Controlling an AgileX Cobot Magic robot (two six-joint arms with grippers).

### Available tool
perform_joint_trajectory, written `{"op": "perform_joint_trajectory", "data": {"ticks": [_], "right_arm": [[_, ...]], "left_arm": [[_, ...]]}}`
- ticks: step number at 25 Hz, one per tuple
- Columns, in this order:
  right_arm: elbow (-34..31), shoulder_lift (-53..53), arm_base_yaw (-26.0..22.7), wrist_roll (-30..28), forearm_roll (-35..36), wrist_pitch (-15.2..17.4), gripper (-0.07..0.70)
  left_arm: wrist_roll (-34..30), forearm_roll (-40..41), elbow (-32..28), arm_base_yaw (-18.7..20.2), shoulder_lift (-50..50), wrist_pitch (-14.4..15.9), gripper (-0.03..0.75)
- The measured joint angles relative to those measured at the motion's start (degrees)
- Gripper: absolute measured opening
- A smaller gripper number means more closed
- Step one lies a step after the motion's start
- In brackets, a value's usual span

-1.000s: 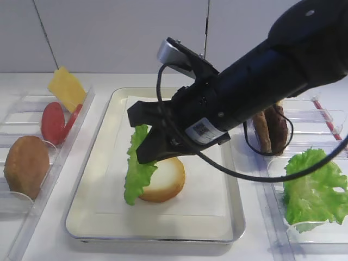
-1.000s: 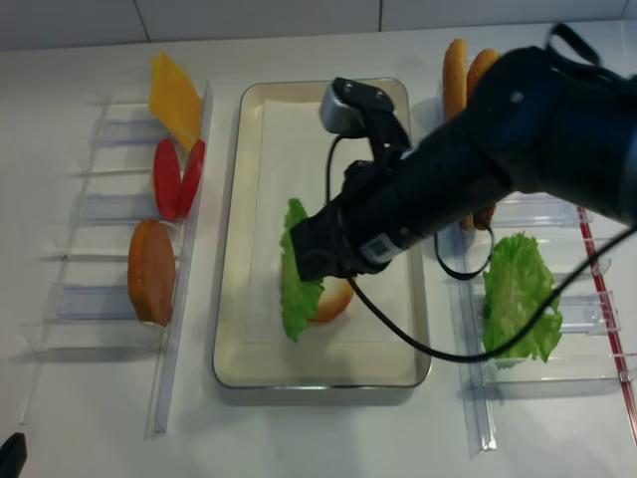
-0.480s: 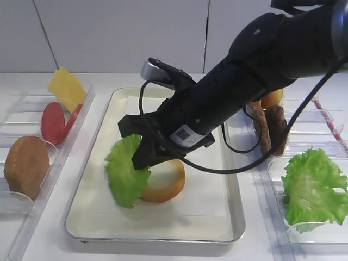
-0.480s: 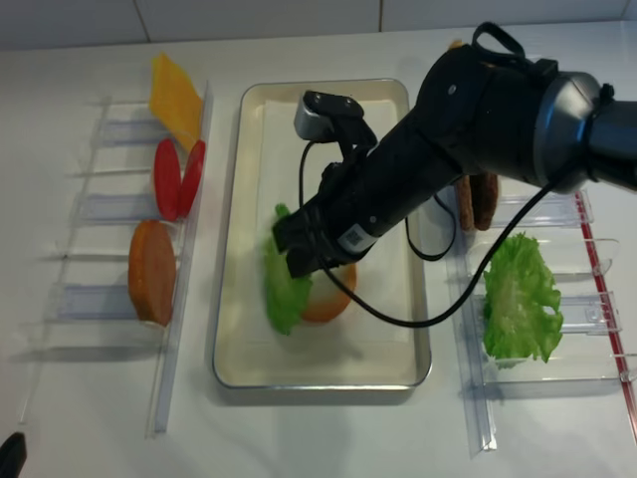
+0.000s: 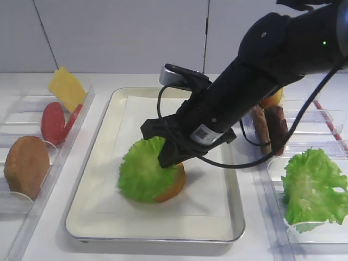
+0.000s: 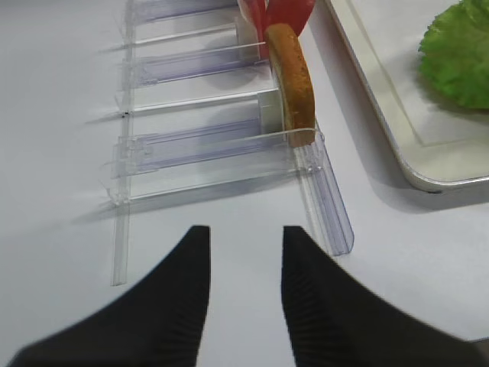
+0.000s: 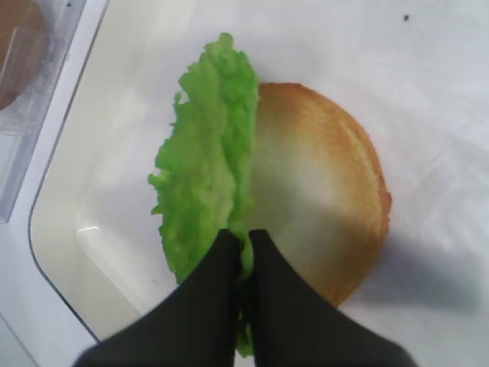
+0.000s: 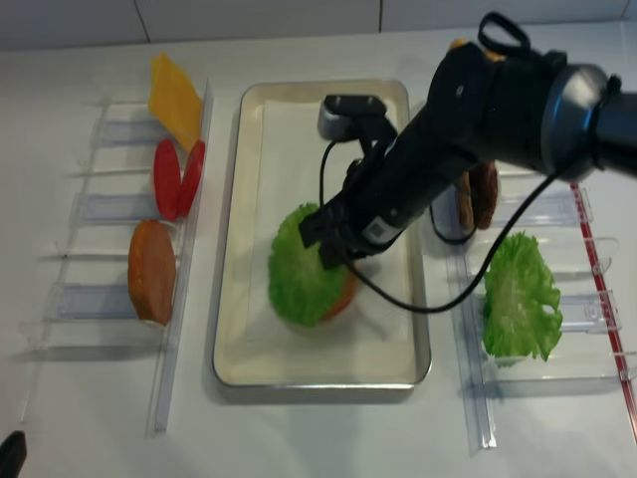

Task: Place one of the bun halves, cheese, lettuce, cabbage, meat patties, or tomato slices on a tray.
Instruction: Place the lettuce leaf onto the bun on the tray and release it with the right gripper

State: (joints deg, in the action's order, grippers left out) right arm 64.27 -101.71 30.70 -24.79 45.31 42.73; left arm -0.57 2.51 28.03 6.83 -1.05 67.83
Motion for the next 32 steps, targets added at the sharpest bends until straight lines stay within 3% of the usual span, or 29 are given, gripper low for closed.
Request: {"op": "perform_joint_trajectory", "data": {"ticks": [8,22,32], "right_arm": [[0.00,0.00,-0.40,3.99,-5.82,0.00,0.045],[0.00,0.00,-0.40,4.97,-6.10,0.22,0.057],[0.00,0.00,-0.40,5.37,-6.21,1.03,0.349]], "left_arm": [[0.00,0.08,0.00,0.00,0.00,0.00,0.215],[0.00,0.08,0.00,0.00,0.00,0.00,0.215],[0.00,0.08,0.00,0.00,0.00,0.00,0.215]]}}
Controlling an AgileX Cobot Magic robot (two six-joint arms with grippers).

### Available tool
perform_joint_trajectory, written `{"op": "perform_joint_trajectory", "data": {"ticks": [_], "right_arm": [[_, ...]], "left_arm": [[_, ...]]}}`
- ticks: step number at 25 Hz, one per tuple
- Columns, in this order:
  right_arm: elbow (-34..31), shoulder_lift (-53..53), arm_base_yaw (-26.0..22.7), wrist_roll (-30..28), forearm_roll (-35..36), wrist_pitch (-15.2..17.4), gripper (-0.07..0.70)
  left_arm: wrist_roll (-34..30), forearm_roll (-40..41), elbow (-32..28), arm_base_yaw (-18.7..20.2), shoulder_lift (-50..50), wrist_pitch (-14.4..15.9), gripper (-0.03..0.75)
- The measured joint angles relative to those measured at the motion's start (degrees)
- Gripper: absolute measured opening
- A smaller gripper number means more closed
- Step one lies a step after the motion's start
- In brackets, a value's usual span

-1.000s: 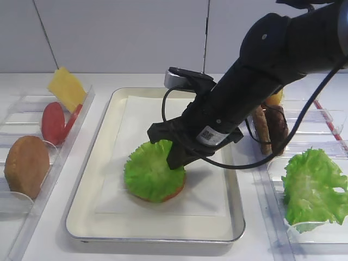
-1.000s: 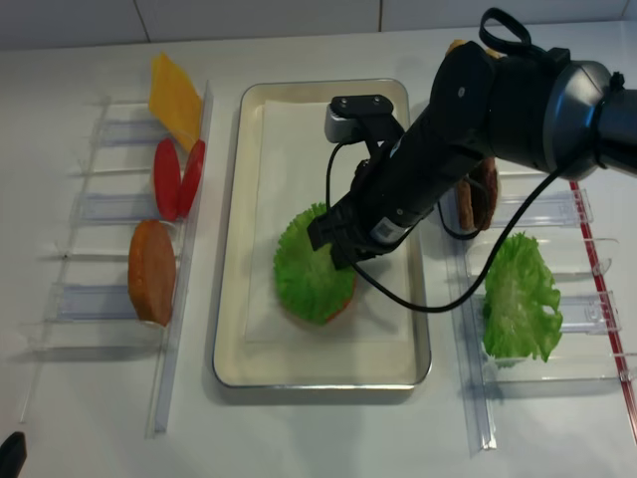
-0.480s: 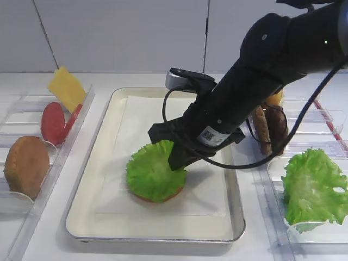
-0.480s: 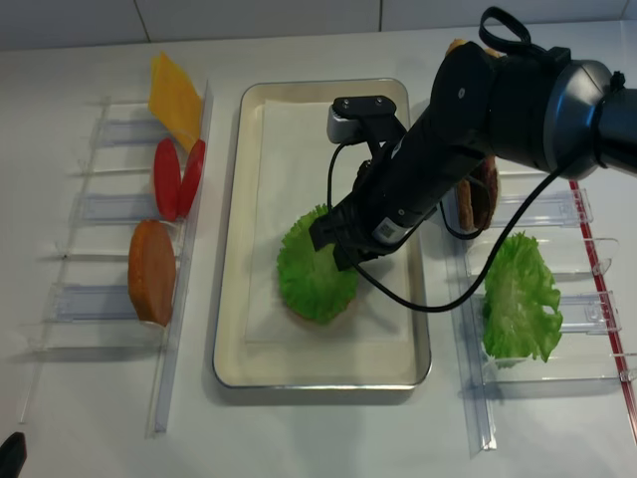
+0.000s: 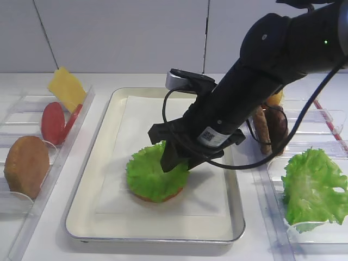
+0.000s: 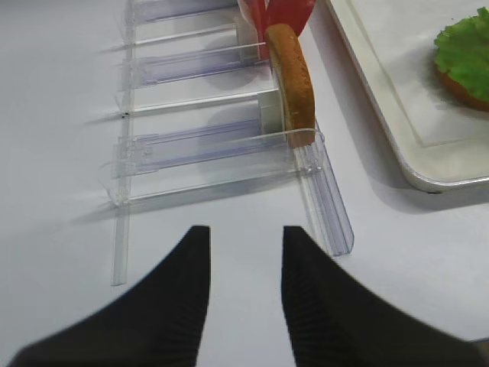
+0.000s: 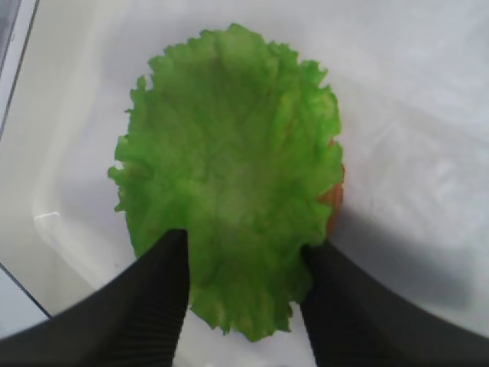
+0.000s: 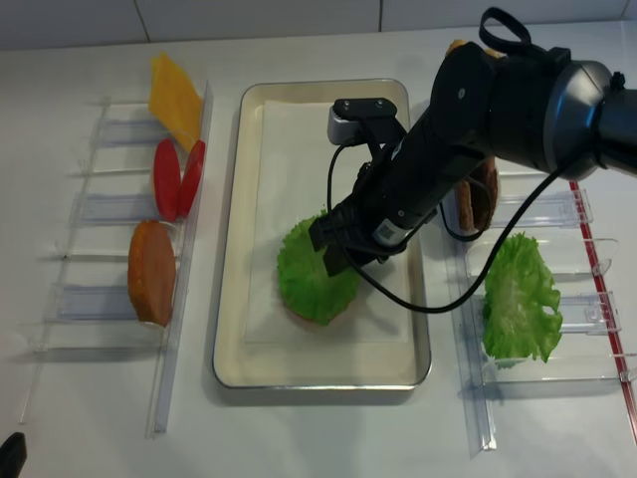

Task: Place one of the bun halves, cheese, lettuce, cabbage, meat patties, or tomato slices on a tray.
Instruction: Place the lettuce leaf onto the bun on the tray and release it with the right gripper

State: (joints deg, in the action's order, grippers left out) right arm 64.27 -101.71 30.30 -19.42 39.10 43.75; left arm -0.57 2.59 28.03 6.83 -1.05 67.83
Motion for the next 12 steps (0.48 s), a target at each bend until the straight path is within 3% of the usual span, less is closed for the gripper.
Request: {"op": "perform_joint_trajectory", "data": {"ticks": [6,12], "right_arm": [[2.85,0.00,0.00,1.52,-1.94,3.44,0.375],[7.01,0.00,0.00,4.99,-6.03,9.47,0.379]], "left_arm": [[0.00,0.00,0.00,0.00,0.00,0.00,0.215],[0.00,0.00,0.00,0.00,0.00,0.00,0.215]]}}
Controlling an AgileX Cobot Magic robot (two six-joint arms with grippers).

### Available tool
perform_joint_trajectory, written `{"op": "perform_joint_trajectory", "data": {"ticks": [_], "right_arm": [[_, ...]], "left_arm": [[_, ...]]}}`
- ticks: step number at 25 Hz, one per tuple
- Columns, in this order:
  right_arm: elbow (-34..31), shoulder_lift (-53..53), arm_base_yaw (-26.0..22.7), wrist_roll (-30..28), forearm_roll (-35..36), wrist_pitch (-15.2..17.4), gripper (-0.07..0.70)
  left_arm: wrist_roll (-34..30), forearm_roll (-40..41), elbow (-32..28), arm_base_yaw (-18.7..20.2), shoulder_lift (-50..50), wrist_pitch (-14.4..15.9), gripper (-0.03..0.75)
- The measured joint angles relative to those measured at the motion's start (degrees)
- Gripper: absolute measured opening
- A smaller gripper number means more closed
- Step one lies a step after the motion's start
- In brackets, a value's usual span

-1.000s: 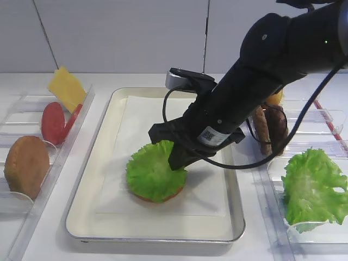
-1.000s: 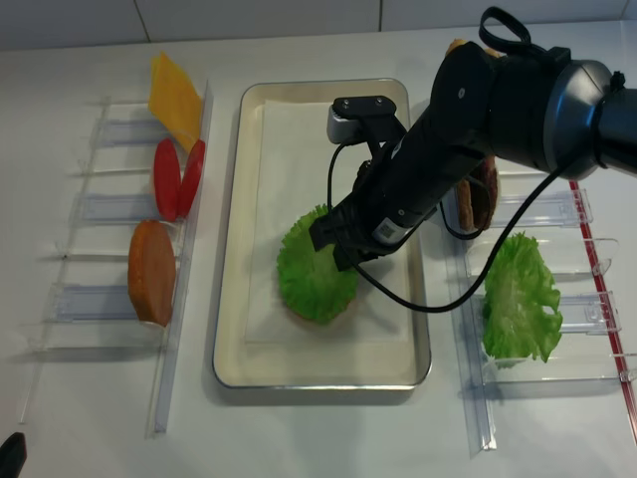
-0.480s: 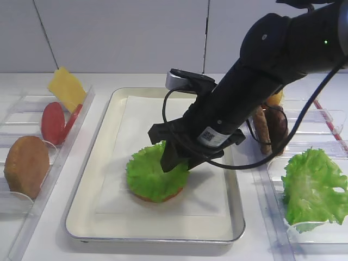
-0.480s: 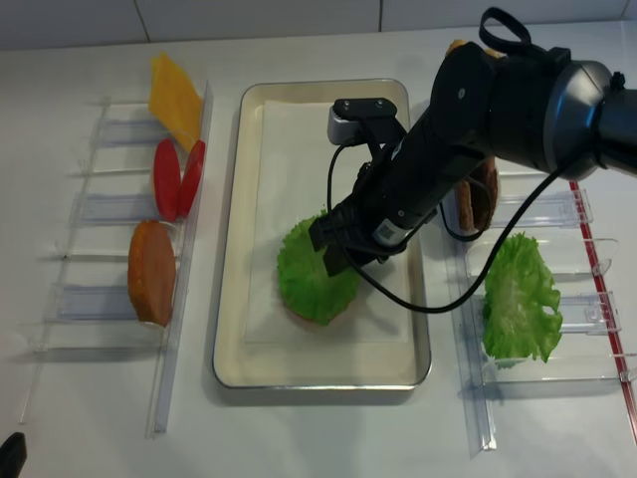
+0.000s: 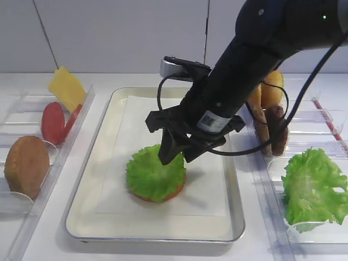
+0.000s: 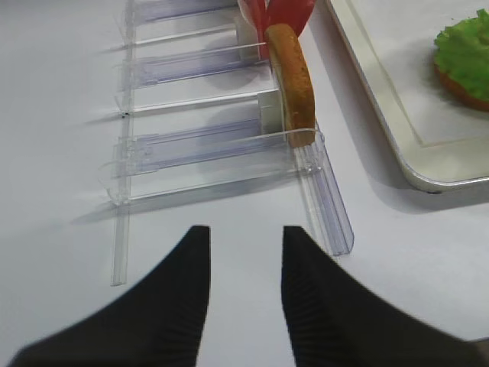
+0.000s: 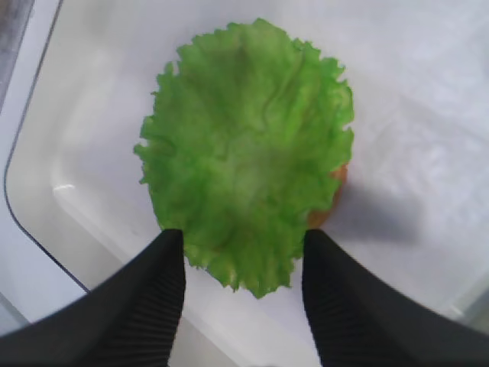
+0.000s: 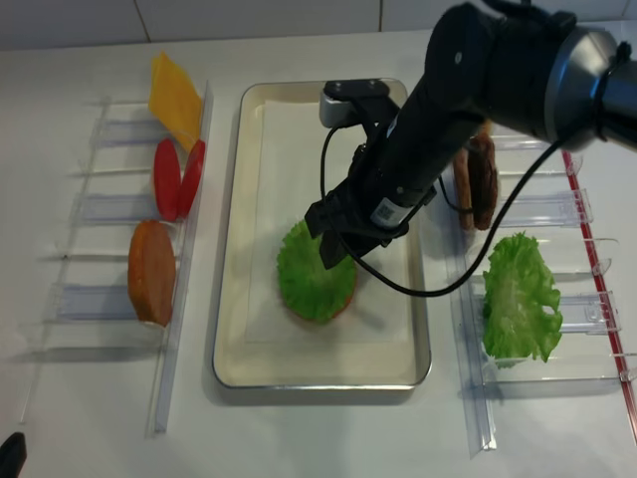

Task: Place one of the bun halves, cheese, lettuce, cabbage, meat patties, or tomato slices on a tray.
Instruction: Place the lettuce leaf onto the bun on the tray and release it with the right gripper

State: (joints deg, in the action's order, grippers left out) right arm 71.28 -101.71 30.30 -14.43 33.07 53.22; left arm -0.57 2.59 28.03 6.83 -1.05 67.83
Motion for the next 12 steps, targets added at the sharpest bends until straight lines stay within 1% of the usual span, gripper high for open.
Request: {"op": "perform_joint_trajectory", "data": {"ticks": [7,12], "right_arm": [[5.02,0.00,0.00,8.23,-11.26,8.65,0.379],[9.05,0.00,0.00,12.74,-15.26,14.74,0.379]], "left_arm": [[0.00,0.00,0.00,0.00,0.00,0.00,0.215],[0.00,0.00,0.00,0.00,0.00,0.00,0.215]]}}
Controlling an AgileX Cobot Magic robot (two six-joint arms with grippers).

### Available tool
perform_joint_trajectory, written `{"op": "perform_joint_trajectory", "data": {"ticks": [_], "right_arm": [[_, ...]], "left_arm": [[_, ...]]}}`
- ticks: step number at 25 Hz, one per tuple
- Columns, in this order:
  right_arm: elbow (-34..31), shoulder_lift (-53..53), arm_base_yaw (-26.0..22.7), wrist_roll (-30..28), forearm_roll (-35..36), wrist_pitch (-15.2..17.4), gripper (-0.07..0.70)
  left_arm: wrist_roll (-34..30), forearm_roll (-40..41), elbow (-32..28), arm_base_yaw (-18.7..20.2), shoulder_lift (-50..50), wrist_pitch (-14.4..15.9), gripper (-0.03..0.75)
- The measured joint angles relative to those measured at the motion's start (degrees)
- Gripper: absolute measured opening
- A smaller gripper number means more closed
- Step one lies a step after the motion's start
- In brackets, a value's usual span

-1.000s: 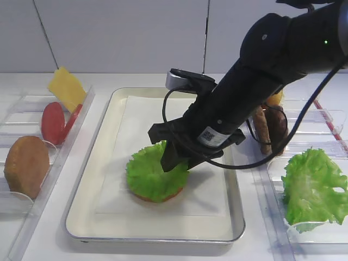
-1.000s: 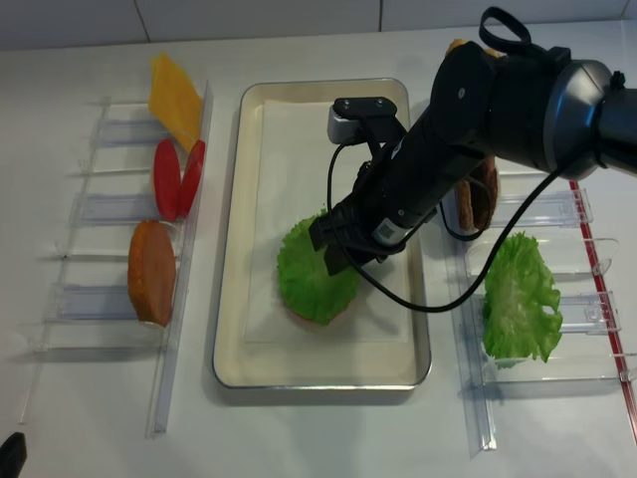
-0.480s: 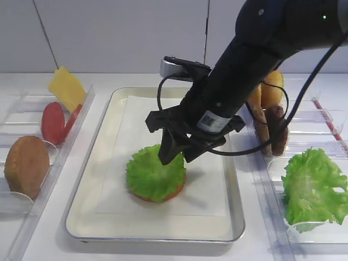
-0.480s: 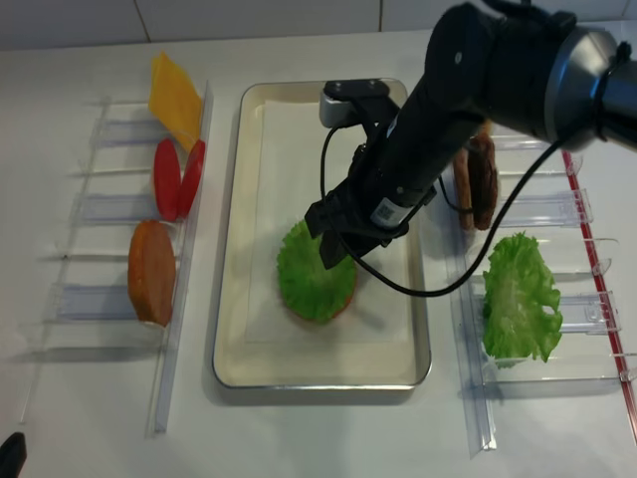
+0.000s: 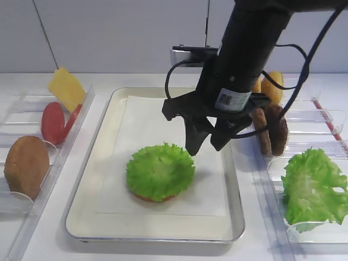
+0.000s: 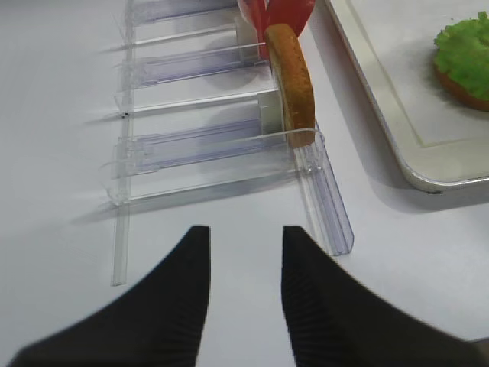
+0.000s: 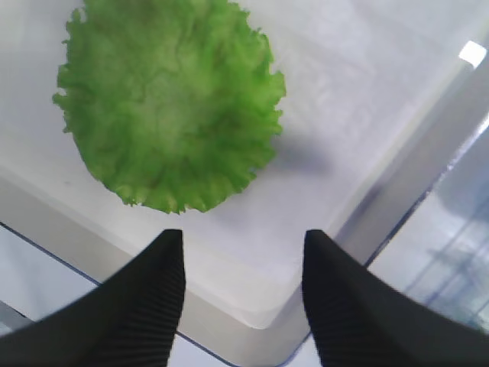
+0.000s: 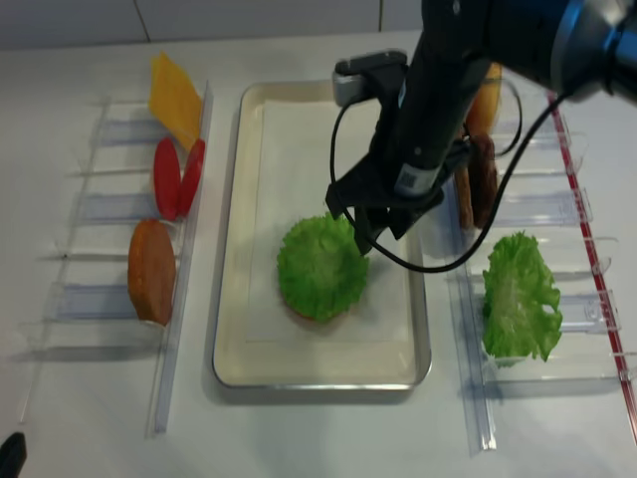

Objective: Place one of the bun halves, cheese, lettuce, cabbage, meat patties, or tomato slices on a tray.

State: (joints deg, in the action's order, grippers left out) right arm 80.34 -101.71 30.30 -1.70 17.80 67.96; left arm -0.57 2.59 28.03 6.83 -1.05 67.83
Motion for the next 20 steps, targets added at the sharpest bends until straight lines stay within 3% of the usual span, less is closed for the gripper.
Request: {"op": "perform_joint_trajectory", "data": {"ticks": [7,20], "right_arm": [[1.54,0.70,0.00,7.00,-7.59,1.76,0.379],[0.12,15.32,0.00,8.57,-9.69,2.71,0.379]], "left_arm": [[0.00,0.00,0.00,0.00,0.00,0.00,0.215],[0.00,0.00,0.00,0.00,0.00,0.00,0.215]]}}
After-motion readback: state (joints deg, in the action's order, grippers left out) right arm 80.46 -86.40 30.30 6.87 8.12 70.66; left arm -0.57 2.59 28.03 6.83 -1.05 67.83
